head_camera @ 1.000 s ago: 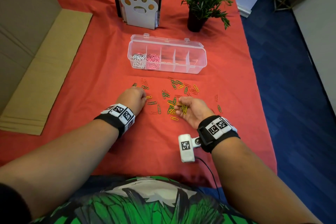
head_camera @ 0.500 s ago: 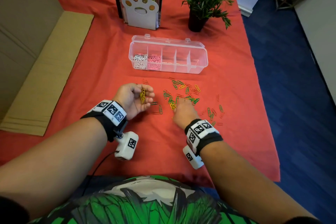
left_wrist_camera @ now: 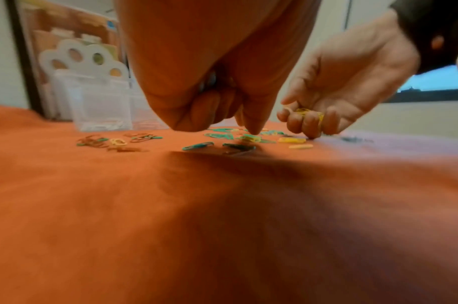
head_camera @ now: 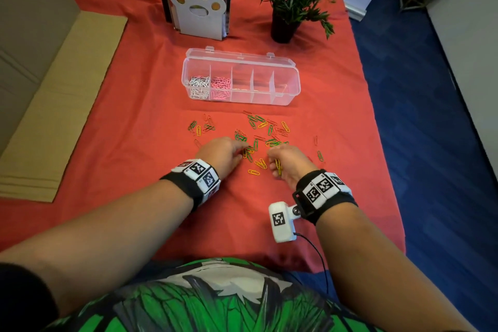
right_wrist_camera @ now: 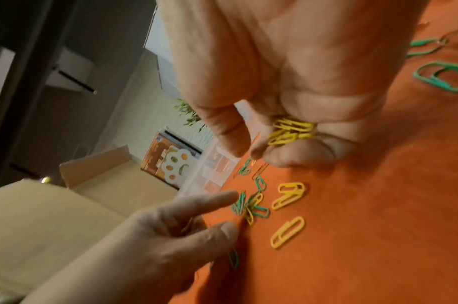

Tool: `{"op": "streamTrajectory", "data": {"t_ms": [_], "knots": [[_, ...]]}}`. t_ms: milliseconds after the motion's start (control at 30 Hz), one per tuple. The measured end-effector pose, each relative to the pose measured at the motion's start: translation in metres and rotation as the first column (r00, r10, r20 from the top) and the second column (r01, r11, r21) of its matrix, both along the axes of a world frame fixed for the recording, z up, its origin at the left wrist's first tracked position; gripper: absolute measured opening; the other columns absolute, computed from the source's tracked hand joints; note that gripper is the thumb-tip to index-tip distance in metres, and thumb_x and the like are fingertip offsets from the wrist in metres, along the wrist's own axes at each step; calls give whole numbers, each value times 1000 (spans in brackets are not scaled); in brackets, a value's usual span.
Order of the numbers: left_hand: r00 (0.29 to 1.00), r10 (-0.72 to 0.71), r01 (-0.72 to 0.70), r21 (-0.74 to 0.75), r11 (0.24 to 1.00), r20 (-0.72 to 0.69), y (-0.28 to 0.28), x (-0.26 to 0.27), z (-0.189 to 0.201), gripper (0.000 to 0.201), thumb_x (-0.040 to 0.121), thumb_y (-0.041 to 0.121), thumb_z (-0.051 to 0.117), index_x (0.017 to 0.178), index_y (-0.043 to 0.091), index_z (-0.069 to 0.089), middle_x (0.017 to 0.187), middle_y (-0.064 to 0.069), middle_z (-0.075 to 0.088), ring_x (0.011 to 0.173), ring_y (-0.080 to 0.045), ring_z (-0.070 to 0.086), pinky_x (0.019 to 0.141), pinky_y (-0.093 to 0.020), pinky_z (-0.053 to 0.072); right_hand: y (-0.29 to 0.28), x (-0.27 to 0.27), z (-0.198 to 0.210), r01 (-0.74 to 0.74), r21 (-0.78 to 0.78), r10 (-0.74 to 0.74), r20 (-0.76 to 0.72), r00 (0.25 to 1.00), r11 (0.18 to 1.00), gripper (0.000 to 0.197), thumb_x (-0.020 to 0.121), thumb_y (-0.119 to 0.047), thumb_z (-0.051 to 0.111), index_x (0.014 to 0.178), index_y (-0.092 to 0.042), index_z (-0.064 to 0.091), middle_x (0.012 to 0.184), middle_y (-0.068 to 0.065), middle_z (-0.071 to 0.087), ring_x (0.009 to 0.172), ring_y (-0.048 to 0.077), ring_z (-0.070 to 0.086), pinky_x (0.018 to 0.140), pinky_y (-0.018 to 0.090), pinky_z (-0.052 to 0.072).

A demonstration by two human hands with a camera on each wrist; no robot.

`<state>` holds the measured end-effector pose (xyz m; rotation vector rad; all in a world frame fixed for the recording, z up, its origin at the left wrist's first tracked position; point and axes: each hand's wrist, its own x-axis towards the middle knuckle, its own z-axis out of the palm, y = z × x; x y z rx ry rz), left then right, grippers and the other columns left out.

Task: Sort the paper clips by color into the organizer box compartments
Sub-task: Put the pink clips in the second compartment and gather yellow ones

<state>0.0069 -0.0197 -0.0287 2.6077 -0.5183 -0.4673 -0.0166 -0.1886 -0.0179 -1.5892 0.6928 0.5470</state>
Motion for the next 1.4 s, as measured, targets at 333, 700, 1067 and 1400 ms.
{"op": "streamTrajectory", "data": {"t_ms": [333,700,1067,1400], "knots": [[991,-80,71,88,994,110,-1,1,-17,20,89,26,49,101,16,61,101,-10,60,98,-31,59,81,-39,49,19,-17,-21,-417,-834,656,-91,749,361,36,86,-17,53,117,-2,44,121,18,47,111,34,53,95,40,45],[542,146,-800,-455,392,-828,7,7,20,21,78,10,32,61,18,43,48,4,48,44,-12,38,43,-17,29,1,0,4,-155,-41,159,108,981,987,25,89,-1,45,78,-22,50,64,-2,46,44,6,35,39,17,25],[592,630,-803,-301,515,-503,36,10,2,26,81,33,59,62,15,60,38,7,44,45,-19,41,44,-21,34,11,-6,9,-405,-380,401,-92,911,832,15,87,-19,50,75,-15,58,75,7,57,71,26,55,63,28,45],[810,581,-580,-31,814,77,53,28,-7,29,81,29,64,105,12,67,103,-13,69,98,-31,62,82,-32,47,36,-27,-8,-521,-835,768,-215,604,176,36,83,-7,43,119,-2,44,121,18,52,110,34,58,88,40,49]]}}
